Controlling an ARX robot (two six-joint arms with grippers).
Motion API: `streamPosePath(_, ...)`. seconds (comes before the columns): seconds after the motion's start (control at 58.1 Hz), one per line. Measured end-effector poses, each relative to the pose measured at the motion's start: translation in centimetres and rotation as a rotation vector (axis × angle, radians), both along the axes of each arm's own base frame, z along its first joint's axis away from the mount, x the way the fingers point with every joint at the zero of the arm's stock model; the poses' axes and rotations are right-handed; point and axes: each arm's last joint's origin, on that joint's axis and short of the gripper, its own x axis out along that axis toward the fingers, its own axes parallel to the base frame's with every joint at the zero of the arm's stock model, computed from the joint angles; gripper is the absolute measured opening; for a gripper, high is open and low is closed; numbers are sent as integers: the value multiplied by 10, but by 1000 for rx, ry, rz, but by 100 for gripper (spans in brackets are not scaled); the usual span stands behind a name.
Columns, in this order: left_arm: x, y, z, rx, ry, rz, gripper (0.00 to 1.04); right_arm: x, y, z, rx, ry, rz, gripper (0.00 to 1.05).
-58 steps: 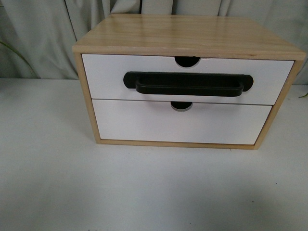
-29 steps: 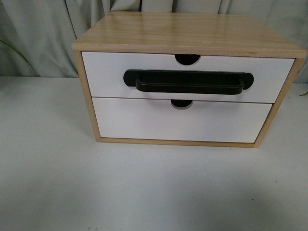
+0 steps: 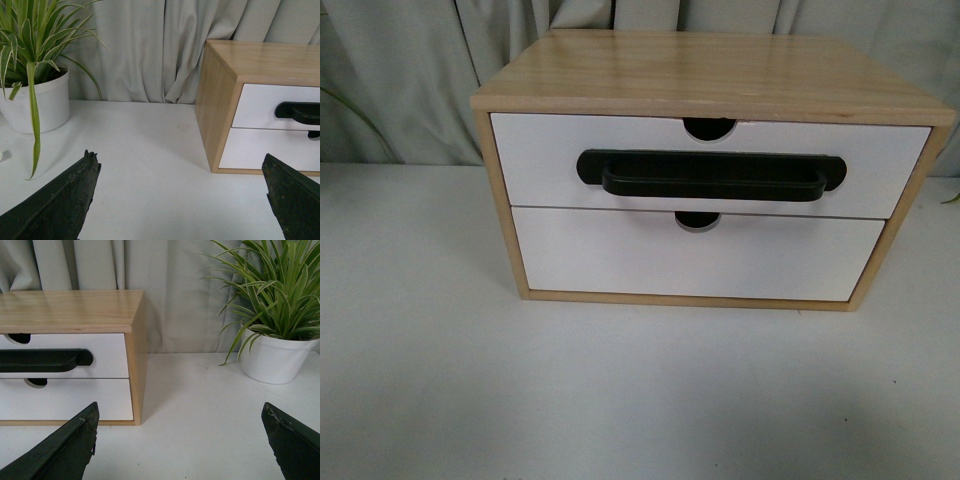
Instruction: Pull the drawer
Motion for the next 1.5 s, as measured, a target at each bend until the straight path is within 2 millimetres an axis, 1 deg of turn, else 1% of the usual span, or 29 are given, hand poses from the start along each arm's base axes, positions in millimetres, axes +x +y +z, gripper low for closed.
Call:
streamPosePath(0.12,0,0,0,0,0,1,98,0,0,0,5,6,-8,96)
streamPosePath(0.224,3,-1,-4,21,91,102,98,1,2,-1,64,165,-130,96)
streamPosePath(0.258,4,-2,-5,28,115,92,98,2,4,0,61,184,-130,96)
streamPosePath(0.344,13,-8,4,77,128,-40,98,8,11,15,45,228,-23,96)
streamPosePath(0.413,25,-11,20,162,86,-156,98,17,15,30,-3,262,76,96)
streamPosePath(0.482,42,-16,34,291,73,-309,98,30,19,42,-102,326,194,96)
streamPosePath(0.585,65,-21,41,433,101,-439,98,43,26,56,-227,364,361,96)
streamPosePath(0.654,84,-27,44,530,124,-541,98,55,29,69,-326,378,455,96)
streamPosePath(0.723,96,-34,48,618,125,-623,98,64,31,77,-399,393,505,96)
streamPosePath(0.809,111,-45,58,736,121,-756,98,78,34,85,-494,414,574,96)
streamPosePath(0.981,139,-65,78,874,142,-925,98,99,42,99,-639,438,684,96)
streamPosePath(1.084,153,-78,90,934,162,-995,98,106,46,101,-695,453,752,96)
streamPosePath(1.187,162,-91,98,988,196,-1069,98,117,50,100,-752,480,814,96)
streamPosePath(1.325,170,-111,104,1065,220,-1150,98,128,53,95,-791,503,856,96)
streamPosePath(1.497,177,-129,103,1130,233,-1208,98,139,57,90,-826,511,897,96)
